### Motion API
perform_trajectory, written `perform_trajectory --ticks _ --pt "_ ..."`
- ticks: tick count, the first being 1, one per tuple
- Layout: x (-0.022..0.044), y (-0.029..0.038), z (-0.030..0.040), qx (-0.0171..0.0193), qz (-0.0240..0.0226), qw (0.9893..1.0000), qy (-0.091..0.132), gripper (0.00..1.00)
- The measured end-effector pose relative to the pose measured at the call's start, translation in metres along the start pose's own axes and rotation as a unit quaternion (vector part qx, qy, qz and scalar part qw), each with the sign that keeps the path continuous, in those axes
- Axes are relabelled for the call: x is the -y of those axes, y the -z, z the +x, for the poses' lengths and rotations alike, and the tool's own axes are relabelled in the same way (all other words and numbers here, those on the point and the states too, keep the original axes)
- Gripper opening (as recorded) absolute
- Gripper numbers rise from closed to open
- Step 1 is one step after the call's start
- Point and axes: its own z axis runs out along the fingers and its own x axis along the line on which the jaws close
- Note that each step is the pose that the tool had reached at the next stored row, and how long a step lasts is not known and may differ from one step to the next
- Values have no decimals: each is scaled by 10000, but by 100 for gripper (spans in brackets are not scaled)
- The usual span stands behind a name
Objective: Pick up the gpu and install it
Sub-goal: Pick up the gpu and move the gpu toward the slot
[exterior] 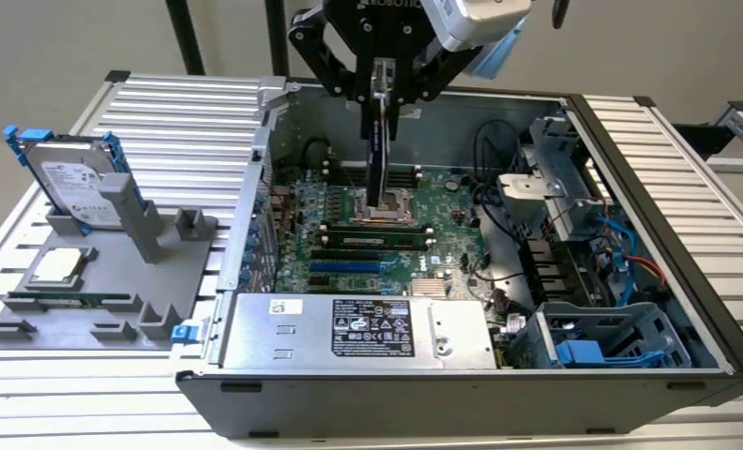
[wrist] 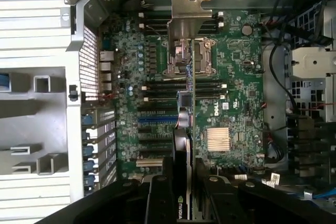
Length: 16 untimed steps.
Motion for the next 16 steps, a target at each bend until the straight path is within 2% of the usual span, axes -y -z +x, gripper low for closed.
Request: perform_trajectory --ticks 16 --pt "-11 -8 -198 0 0 10000 0 0"
